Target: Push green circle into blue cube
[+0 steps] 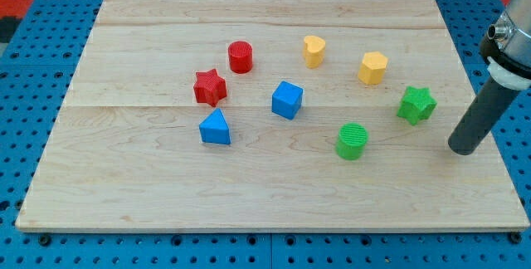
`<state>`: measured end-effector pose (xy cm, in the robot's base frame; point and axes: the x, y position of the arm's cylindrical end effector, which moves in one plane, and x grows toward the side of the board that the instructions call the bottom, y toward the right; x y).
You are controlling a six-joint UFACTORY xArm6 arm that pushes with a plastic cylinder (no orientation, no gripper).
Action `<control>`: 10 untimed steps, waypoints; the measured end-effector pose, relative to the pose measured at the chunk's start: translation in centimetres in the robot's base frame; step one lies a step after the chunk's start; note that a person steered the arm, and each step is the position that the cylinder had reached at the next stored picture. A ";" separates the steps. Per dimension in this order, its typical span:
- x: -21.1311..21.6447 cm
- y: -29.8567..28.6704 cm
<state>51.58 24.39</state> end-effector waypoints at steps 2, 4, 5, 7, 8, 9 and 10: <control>0.7 -1.9; 1.1 -2.6; 0.9 -6.5; -0.4 -16.8; -3.8 -20.3; -2.6 -20.9; -4.4 -21.0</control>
